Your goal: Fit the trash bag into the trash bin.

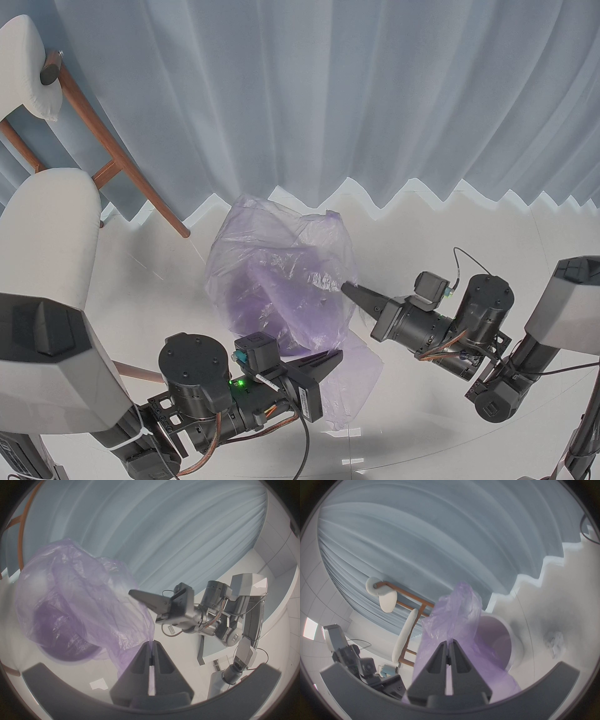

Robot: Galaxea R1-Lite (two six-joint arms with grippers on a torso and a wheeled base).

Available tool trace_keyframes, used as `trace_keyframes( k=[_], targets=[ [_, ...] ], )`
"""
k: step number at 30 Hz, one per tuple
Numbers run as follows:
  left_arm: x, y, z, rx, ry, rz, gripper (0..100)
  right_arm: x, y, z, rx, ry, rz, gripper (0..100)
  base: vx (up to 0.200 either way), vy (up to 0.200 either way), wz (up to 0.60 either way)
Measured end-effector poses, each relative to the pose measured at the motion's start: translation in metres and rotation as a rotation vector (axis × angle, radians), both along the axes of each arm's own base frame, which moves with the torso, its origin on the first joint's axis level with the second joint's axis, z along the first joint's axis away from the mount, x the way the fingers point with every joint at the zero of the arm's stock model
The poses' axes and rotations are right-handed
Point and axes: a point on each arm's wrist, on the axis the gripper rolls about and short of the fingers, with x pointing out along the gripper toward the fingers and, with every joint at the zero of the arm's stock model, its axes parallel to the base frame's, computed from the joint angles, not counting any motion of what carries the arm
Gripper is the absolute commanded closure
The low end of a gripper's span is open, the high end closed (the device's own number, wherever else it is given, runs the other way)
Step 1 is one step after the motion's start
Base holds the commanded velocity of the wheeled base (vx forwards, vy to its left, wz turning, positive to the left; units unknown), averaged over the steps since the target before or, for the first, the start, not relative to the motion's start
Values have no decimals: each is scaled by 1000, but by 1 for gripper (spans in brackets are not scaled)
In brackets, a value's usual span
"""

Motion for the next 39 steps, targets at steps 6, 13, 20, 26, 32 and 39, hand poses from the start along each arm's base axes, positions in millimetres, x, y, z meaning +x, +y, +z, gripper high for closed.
trace_keyframes(
  k=[6, 13, 20, 26, 32, 39],
  targets=[
    [2, 0, -6, -10, -6, 8, 100, 2, -17, 21, 20, -64, -47, 100, 0, 0, 0],
    [3, 0, -8, -9, -2, 8, 100, 2, -23, 28, 26, -89, -63, 100, 0, 0, 0],
    [4, 0, -4, -23, -10, 7, 0, 1, -24, 30, 29, -95, -64, 100, 0, 0, 0],
    [15, 9, 21, -101, -34, 63, 0, 1, -24, 31, 28, -98, -64, 100, 0, 0, 0],
    [24, 30, 38, -47, 45, 137, 0, 0, -24, 30, 20, -103, -62, 100, 0, 0, 0],
    [24, 40, 53, -45, 51, 170, 0, -6, -20, 27, 0, -101, -42, 100, 0, 0, 0]
  ],
)
